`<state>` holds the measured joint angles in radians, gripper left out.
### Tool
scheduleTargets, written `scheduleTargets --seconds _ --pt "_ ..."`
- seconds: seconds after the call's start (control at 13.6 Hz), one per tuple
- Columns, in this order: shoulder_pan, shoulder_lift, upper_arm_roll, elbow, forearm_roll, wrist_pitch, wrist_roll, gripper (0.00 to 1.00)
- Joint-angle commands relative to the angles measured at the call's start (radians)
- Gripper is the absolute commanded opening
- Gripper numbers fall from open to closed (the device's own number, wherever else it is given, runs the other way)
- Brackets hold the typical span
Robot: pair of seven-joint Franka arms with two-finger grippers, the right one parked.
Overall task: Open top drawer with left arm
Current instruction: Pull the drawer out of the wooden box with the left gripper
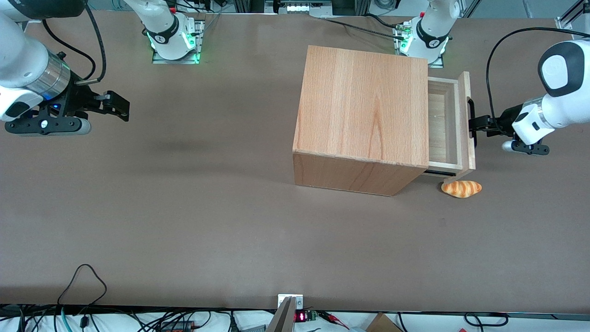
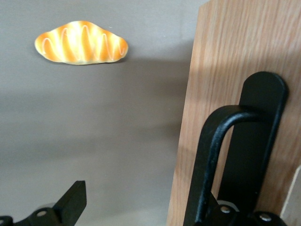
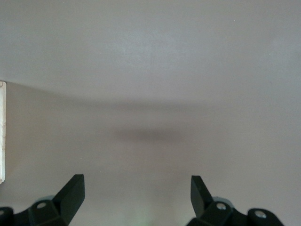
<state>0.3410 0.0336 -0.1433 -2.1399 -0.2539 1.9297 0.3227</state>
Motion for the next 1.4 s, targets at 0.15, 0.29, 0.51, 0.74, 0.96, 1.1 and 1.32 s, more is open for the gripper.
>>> scheduleTargets --seconds 0.15,0.29,0.51,0.74,0.96,1.1,1.32 --pt "0.05 0.014 -0.004 0.011 0.061 0.006 0.024 1.0" --pt "0.07 0.022 -0.004 0.011 0.061 0.011 0.045 1.0" --pt "0.104 0.035 -0.004 0.029 0.061 0.011 0.071 1.0" --pt "0.136 0.04 -0.004 0.032 0.061 0.011 0.107 1.0" --pt "0.159 0.054 -0.004 0.07 0.061 -0.006 0.13 1.0" --pt "0.17 0.055 -0.002 0.087 0.061 -0.023 0.14 1.0" --pt "0.171 0.055 -0.002 0.132 0.061 -0.066 0.142 1.0"
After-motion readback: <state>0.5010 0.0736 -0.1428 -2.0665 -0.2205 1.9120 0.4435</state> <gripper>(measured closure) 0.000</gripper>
